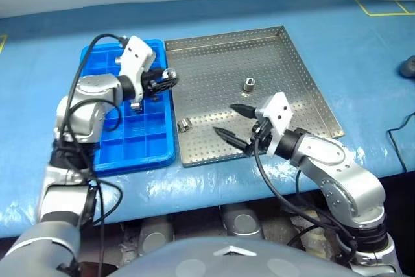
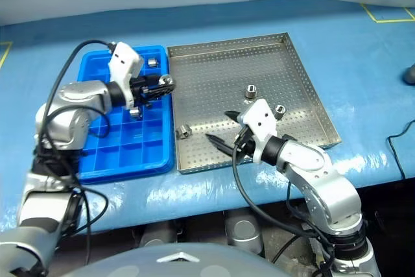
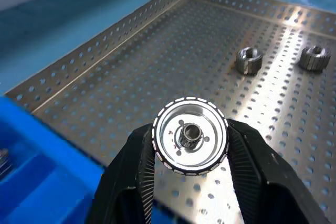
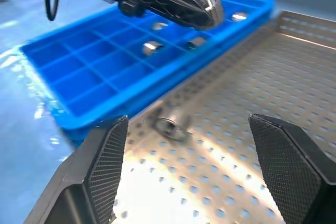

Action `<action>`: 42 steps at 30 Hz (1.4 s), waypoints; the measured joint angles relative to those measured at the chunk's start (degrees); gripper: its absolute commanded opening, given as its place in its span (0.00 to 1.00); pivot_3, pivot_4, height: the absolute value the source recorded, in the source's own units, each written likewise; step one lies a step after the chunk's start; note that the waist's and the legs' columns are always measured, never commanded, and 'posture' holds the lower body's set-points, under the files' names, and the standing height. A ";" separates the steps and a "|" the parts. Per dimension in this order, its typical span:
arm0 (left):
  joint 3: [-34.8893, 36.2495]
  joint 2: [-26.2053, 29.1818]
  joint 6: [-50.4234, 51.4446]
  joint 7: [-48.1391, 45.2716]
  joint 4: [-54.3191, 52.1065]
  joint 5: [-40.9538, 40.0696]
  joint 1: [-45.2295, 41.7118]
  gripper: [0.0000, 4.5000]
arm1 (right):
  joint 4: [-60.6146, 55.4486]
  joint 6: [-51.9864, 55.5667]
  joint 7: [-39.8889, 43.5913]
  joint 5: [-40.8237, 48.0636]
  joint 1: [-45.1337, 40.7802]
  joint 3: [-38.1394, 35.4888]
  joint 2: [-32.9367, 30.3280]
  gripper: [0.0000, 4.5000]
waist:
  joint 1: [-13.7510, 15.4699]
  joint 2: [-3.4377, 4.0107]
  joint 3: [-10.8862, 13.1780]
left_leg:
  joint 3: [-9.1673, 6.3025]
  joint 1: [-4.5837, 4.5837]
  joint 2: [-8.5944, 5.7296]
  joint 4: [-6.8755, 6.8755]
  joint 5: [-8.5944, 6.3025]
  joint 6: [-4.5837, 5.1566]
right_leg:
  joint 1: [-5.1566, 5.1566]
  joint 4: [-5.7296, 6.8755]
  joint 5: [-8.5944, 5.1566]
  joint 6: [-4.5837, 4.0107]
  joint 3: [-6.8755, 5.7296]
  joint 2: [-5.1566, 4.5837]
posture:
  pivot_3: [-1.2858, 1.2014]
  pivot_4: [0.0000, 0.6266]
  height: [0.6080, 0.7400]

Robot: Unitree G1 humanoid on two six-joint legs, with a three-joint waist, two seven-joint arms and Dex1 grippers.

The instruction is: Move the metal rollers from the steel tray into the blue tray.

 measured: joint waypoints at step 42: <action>-1.34 -7.72 -1.13 6.07 -6.52 -6.39 1.43 0.96 | -0.13 -0.52 -8.08 -0.80 -1.37 -1.86 -4.19 0.86 | 6.79 -0.11 0.00 | 0.03 -0.04 -0.12 0.08 0.00 -0.01 | 0.01 0.00 -0.02 -0.07 -0.06 -0.11 | 0.48 0.24 1.00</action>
